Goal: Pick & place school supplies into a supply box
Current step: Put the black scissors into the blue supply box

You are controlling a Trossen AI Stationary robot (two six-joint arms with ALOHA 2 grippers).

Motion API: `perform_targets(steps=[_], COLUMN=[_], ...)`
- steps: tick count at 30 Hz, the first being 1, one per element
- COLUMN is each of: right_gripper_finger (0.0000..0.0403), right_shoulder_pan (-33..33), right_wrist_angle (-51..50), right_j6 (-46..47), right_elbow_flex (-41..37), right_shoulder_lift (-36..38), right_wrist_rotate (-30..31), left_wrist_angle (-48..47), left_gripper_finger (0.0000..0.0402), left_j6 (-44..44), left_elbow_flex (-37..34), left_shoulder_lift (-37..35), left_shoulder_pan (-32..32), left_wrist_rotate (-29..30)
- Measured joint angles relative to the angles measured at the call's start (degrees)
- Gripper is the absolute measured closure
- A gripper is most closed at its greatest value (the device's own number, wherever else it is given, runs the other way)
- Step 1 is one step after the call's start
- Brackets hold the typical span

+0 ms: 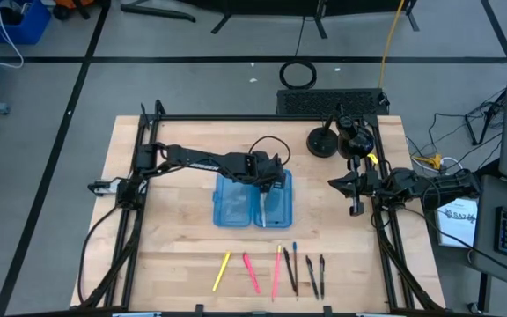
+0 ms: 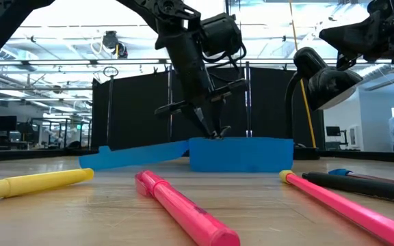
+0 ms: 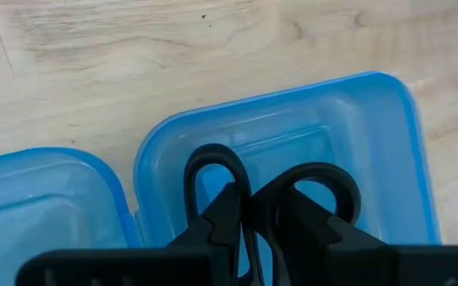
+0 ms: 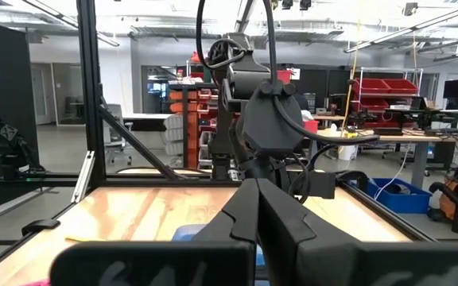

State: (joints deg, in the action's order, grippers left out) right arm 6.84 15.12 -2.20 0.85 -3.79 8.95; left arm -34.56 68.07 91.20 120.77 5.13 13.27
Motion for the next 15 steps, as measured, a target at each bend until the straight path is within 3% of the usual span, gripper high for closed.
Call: perform_targets(steps=[15], right_gripper_finger=[0.0403], right_shoulder_pan=[-0.01], right_wrist_angle=[0.16], right_j6=[-0.15], right_elbow_flex=[0.0], right_shoulder_lift=[0.0], right_wrist_rotate=[0.0], left_wrist_angle=[0.23], left_gripper_finger=[0.0339], left_j6=[0.03], left_elbow_flex=[-0.13], left_shoulder_lift=[0.02], left_shoulder_pan=[1.51], left_wrist_rotate=[0.4])
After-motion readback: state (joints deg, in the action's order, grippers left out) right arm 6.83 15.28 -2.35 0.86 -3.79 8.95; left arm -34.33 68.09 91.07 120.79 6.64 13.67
